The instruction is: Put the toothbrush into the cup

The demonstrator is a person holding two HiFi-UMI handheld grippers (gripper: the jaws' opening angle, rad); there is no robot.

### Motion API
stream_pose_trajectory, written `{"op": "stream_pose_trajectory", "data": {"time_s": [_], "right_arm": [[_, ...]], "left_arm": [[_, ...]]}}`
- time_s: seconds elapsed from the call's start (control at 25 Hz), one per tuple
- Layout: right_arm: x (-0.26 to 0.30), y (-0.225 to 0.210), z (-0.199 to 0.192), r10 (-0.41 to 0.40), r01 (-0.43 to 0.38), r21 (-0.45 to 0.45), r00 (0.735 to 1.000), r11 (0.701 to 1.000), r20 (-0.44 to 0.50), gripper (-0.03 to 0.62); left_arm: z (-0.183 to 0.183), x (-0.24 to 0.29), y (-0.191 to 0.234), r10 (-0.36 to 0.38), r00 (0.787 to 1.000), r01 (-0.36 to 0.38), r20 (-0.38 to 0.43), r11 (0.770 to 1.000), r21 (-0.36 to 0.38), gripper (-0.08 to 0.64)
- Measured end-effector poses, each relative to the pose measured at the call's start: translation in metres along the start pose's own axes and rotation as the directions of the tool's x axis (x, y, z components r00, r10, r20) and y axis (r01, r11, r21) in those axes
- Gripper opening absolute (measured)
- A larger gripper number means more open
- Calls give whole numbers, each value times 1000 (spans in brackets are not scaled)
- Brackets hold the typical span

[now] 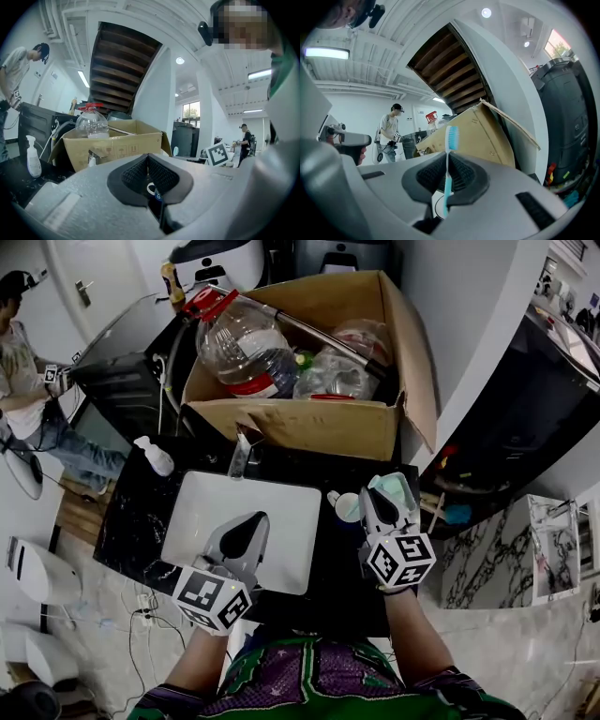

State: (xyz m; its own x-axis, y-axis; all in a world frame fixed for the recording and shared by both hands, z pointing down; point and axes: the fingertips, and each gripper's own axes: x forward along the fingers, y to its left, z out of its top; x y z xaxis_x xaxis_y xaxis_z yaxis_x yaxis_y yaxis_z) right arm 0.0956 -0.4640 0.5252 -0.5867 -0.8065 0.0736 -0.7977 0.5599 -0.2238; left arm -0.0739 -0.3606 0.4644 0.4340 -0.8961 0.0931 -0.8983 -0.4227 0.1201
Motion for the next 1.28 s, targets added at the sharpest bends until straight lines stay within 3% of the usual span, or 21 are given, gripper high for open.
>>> {"op": "stream_pose_trajectory", "data": {"time_s": [1.28], "right_arm": [[11,-40,-61,8,3,151,997,989,-71,15]], "left_arm": [[-3,17,-16,11,999,-9,-42,999,40,15]]}}
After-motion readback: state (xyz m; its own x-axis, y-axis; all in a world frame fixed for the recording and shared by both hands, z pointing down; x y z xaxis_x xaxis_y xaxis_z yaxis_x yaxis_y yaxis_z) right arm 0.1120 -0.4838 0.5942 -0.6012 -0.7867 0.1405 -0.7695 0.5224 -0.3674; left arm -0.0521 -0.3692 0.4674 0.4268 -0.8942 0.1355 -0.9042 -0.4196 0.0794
